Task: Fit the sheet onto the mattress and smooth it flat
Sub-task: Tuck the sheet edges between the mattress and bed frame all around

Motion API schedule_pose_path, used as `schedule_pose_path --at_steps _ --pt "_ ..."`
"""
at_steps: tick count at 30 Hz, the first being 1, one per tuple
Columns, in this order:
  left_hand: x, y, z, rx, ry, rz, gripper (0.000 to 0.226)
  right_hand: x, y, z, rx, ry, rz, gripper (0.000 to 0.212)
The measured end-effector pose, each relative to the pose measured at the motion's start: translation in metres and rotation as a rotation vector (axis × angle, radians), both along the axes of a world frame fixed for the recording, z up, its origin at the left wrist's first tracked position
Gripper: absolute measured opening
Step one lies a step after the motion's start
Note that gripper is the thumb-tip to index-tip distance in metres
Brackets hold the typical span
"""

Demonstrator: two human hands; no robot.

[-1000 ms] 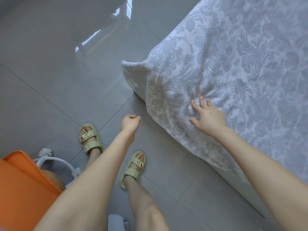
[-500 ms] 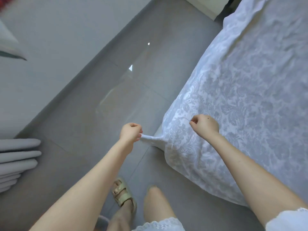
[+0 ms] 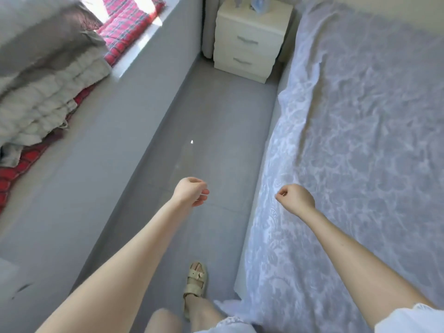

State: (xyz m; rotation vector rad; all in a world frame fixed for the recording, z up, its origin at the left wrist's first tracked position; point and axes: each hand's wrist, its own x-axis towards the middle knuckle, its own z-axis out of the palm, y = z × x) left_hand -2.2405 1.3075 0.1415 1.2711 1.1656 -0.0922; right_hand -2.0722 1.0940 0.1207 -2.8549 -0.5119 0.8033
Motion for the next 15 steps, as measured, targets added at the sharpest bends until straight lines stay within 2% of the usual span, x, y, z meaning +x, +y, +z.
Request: schedule_pose_path --at_steps 7,15 --pt "0.138 0.105 0.054 0.025 -0.072 -0.109 0.008 0.103 0.092 0.039 0.037 0.018 -0.075 0.019" --pt "0.345 0.223 0.095 0.055 -0.154 -0.214 0.008 0.278 0.189 0.074 0.101 -0.025 -0.228 0.024"
